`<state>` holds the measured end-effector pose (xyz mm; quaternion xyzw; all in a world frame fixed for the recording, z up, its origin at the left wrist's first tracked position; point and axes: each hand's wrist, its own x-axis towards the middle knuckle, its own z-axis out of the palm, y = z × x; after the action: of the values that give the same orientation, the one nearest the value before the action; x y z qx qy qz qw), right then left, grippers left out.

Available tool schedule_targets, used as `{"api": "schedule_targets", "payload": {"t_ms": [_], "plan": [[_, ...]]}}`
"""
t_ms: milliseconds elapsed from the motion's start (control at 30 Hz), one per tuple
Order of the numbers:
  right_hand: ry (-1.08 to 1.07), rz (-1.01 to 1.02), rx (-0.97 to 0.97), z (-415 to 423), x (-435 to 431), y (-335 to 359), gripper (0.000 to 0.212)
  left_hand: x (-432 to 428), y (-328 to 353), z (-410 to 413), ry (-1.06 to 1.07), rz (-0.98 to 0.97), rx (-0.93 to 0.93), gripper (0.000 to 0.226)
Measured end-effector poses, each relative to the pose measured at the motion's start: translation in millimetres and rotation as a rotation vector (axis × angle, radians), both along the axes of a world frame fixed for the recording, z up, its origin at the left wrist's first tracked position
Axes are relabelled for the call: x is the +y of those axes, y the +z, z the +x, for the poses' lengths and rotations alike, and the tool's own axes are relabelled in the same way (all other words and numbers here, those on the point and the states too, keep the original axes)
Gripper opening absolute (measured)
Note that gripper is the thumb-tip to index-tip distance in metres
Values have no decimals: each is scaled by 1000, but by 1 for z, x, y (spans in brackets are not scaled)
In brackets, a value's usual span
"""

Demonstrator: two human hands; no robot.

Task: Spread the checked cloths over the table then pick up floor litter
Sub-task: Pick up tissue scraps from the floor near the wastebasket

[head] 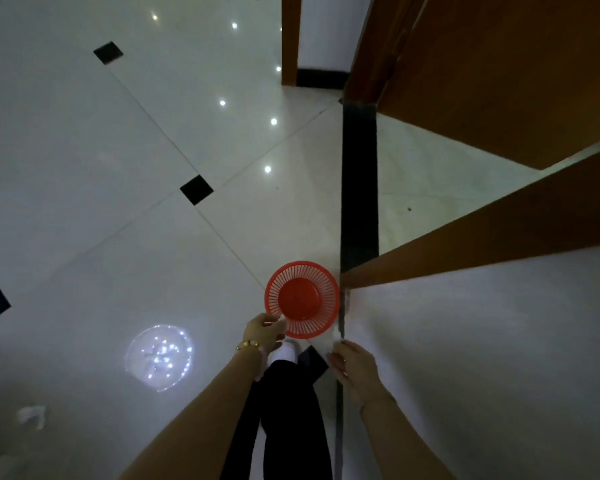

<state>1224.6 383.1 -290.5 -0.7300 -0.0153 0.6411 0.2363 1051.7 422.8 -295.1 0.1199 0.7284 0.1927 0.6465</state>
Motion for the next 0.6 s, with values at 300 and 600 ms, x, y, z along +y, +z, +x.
{"api": "schedule_targets", "payload": {"t_ms": [300, 600], "plan": [[54, -118, 50, 5, -3, -49, 28, 4, -47, -23, -39, -95, 21, 33], [535, 62, -271, 3, -23, 40, 16, -49, 42, -104, -240, 52, 236, 11]]}}
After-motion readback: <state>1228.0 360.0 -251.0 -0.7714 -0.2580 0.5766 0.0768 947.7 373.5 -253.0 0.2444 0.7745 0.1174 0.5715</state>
